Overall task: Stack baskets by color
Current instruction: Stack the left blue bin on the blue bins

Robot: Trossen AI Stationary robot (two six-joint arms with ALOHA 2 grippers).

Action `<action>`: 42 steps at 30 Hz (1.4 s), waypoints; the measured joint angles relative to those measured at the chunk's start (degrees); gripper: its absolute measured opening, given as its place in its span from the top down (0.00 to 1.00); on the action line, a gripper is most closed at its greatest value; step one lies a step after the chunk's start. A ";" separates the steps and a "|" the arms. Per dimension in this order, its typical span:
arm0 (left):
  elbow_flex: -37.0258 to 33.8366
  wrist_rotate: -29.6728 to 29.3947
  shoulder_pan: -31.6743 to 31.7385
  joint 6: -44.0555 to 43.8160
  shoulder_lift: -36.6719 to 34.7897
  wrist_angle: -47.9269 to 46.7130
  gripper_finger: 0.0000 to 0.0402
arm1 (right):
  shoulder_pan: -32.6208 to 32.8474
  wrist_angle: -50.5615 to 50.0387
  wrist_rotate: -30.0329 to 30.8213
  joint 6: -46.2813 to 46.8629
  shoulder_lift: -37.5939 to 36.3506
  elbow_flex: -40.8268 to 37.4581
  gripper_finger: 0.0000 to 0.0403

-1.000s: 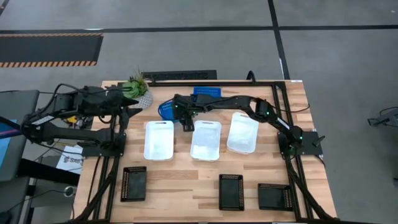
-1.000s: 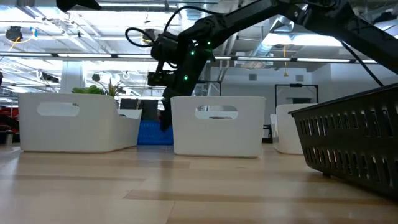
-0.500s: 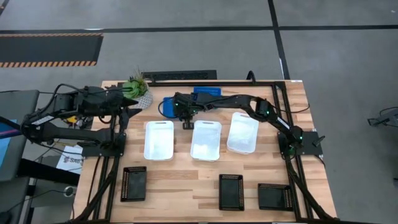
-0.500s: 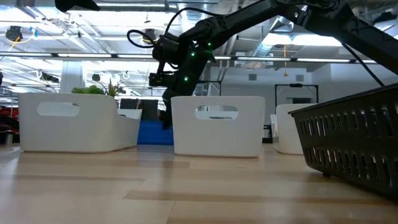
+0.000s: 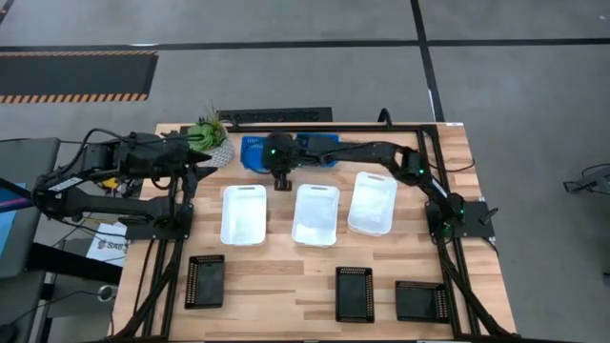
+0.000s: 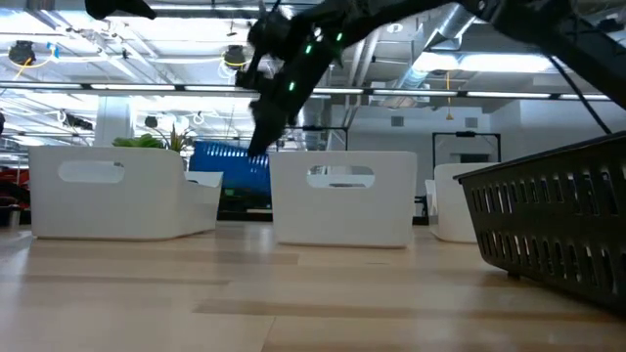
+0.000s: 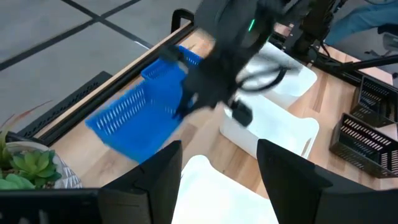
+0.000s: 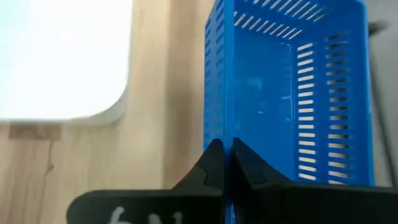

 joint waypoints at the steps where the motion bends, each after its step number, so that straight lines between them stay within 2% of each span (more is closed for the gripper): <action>1: 0.00 -0.02 0.00 0.00 0.00 0.02 0.51 | -0.13 -0.80 0.47 -0.01 -1.47 -0.01 0.97; 4: 0.00 -0.33 0.00 -0.56 0.00 0.02 0.51 | -0.80 -3.19 1.24 -0.04 -6.82 0.00 0.98; 10: 0.00 -2.41 0.00 -0.72 0.02 0.19 0.51 | -3.18 -14.46 1.31 0.61 -16.22 0.02 0.97; 13: 0.00 -2.71 0.02 -0.95 0.02 0.27 0.51 | -4.67 -19.96 -0.35 1.21 -19.78 -1.05 0.98; 15: 0.00 -2.71 0.02 -1.03 0.02 0.28 0.51 | -5.66 -21.49 -2.68 2.45 -22.69 -4.92 0.99; 18: 0.00 -2.71 0.02 -1.03 0.02 0.30 0.51 | -6.76 -19.32 -2.68 4.15 -27.54 -14.64 0.99; 22: 0.00 -3.81 0.02 -0.41 0.05 0.42 0.51 | -7.60 -7.37 -0.70 5.98 -32.90 -29.75 0.96; 25: 0.00 -4.94 0.02 -0.37 0.11 0.46 0.51 | -8.06 3.41 2.54 4.54 -33.72 -38.48 0.96; 28: 0.00 -5.38 0.02 -1.03 0.09 0.46 0.51 | -9.07 10.45 2.68 2.40 -32.76 -42.56 0.97; 36: 0.00 -5.37 0.02 -2.14 0.07 0.44 0.51 | -10.88 10.51 1.37 0.37 -27.55 -42.75 0.95; 42: 0.00 -5.42 0.02 -2.19 0.07 0.41 0.51 | -10.90 7.50 1.05 -1.72 -26.29 -42.75 0.96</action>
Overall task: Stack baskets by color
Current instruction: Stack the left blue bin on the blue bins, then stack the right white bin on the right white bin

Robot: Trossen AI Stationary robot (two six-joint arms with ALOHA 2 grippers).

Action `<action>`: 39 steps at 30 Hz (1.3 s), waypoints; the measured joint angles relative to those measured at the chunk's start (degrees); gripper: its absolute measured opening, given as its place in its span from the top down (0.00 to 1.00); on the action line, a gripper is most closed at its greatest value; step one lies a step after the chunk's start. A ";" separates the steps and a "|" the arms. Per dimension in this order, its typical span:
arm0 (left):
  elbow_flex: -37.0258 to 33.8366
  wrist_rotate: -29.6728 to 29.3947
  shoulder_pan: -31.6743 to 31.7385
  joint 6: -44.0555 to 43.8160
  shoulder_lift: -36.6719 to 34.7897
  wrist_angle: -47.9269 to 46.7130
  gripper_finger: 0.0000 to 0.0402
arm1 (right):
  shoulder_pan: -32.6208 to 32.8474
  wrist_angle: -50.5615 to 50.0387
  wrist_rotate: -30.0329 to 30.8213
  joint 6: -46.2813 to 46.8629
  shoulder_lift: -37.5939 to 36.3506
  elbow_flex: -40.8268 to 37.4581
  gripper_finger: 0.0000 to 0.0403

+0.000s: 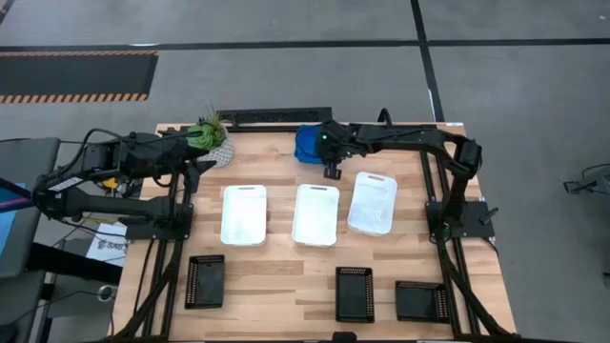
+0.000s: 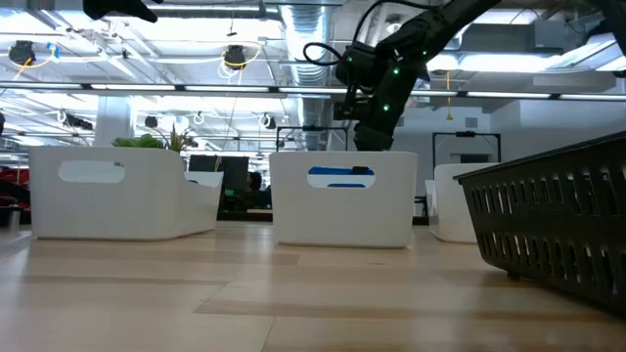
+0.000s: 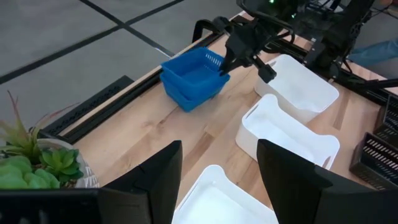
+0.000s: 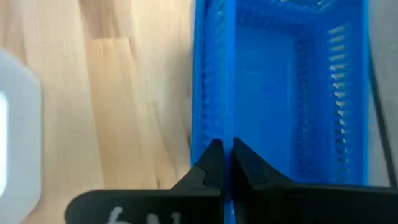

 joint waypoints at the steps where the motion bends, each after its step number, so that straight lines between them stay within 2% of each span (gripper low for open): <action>1: 0.00 -0.01 0.00 0.00 0.00 0.00 0.51 | 0.07 -0.04 0.06 -0.46 0.00 0.00 0.95; 7: 0.00 -0.15 0.00 -0.11 0.00 0.00 0.51 | 0.02 -0.16 0.02 -1.83 0.00 0.00 0.94; 11: 0.00 -0.15 0.00 -0.14 0.02 -0.02 0.51 | -0.42 -0.21 -2.16 -1.74 0.00 0.00 0.94; 16: 0.00 -0.14 0.00 -0.13 0.00 -0.02 0.51 | -1.17 -0.47 -3.43 0.94 0.00 0.00 0.92; 27: 0.00 0.20 0.00 -0.13 0.00 -0.04 0.51 | -2.29 -1.40 -5.42 0.80 0.00 0.00 0.79; 34: 0.00 0.18 0.00 -0.13 0.00 -0.04 0.51 | -2.27 -1.37 -5.47 1.04 -0.28 0.33 0.63; 39: 0.00 0.17 0.00 -0.13 0.02 -0.04 0.51 | -1.33 -5.89 -5.45 3.05 -3.68 5.22 0.54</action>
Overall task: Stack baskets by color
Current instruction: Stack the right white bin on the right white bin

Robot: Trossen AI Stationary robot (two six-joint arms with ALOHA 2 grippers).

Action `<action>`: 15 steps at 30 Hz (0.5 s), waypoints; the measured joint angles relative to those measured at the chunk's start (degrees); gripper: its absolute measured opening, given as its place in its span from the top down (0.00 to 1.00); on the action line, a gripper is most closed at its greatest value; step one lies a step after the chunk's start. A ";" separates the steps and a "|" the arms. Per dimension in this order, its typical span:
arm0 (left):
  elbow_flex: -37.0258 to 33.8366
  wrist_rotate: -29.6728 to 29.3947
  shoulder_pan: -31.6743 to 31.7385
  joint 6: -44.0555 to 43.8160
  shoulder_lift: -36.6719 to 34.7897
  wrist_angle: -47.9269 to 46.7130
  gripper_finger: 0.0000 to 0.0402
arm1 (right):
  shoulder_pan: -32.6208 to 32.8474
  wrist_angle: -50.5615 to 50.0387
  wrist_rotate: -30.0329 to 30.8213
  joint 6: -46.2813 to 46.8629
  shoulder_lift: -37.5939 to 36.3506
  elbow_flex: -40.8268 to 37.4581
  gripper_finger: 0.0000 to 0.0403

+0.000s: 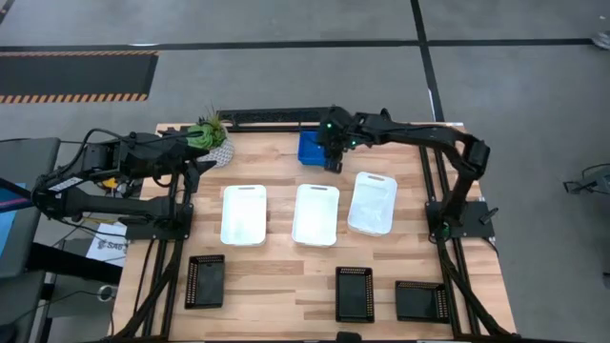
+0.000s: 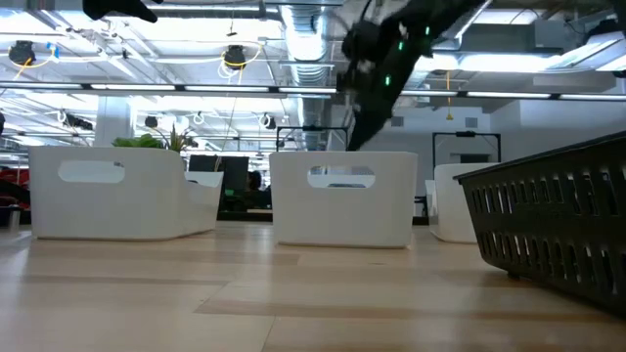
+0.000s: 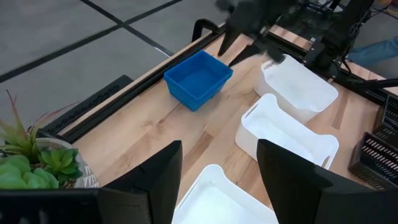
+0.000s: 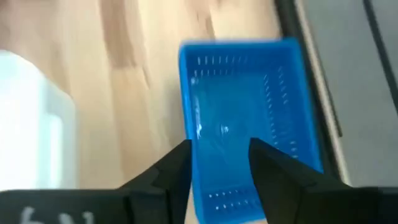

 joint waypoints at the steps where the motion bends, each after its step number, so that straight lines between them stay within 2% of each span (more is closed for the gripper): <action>1: 0.00 0.00 0.00 0.00 -0.02 0.00 0.51 | 0.22 -1.82 0.00 0.84 -0.82 1.23 0.53; 7: 0.00 1.82 0.00 -0.43 -0.01 0.02 0.51 | 2.90 -15.05 0.03 6.94 -7.71 5.88 0.52; 15: -0.02 3.13 0.00 -0.44 0.88 0.07 0.51 | 10.17 -31.08 0.07 21.35 -17.74 4.33 0.54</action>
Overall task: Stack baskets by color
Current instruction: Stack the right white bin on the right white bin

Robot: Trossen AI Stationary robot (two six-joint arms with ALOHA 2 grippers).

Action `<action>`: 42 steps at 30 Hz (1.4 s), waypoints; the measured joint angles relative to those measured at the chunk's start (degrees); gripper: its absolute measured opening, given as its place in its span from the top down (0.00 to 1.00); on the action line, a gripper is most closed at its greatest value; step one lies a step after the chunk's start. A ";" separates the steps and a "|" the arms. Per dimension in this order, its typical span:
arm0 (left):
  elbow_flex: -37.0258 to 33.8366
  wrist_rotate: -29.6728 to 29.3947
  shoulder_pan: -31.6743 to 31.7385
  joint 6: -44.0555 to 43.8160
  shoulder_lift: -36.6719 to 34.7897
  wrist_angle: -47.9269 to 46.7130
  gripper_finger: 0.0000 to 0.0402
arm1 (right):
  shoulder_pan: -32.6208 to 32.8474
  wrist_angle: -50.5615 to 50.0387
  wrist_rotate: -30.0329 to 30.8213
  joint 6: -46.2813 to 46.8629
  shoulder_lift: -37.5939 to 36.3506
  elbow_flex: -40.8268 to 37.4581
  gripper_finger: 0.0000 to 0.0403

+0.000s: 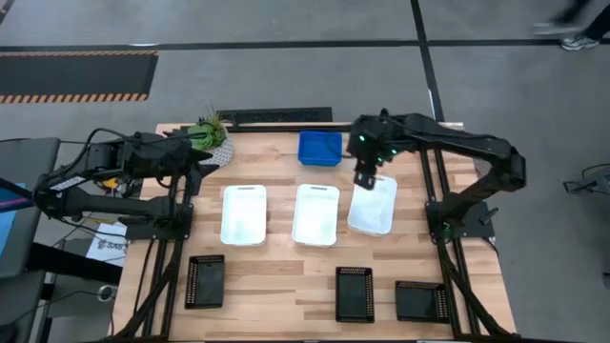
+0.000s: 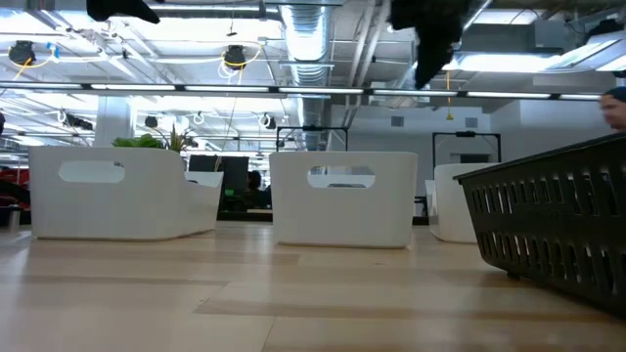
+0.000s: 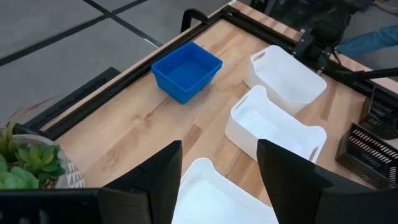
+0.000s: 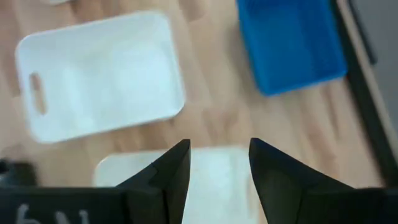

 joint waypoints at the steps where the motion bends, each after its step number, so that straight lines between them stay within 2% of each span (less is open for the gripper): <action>1: 0.00 0.03 0.00 0.02 0.31 0.01 0.51 | 1.36 -0.76 0.12 1.67 -0.95 -0.73 0.54; 5: 0.00 1.33 0.00 0.02 1.79 0.04 0.51 | 7.84 0.19 0.41 7.61 -4.17 -5.05 0.55; 11: 0.00 2.79 -0.02 0.56 4.85 0.25 0.51 | 16.46 0.10 7.40 17.89 -6.41 -13.83 0.55; 15: 0.00 3.27 -0.50 1.57 6.93 0.52 0.51 | 20.95 0.22 7.34 24.13 -6.38 -18.89 0.55; 24: 0.00 4.50 -5.95 1.46 11.50 3.13 0.51 | 30.13 4.49 7.90 32.69 -5.98 -21.72 0.56; 29: 0.00 0.78 -11.95 -6.48 16.50 3.01 0.51 | 33.96 4.31 10.61 37.37 -6.27 -21.72 0.56; 35: 0.00 -12.48 -18.80 -24.19 26.79 2.95 0.51 | 36.69 4.27 10.75 39.35 -6.29 -21.72 0.56; 42: 0.00 -13.37 -20.72 -34.08 41.03 4.14 0.51 | 38.99 3.56 10.80 37.83 -6.29 -21.72 0.56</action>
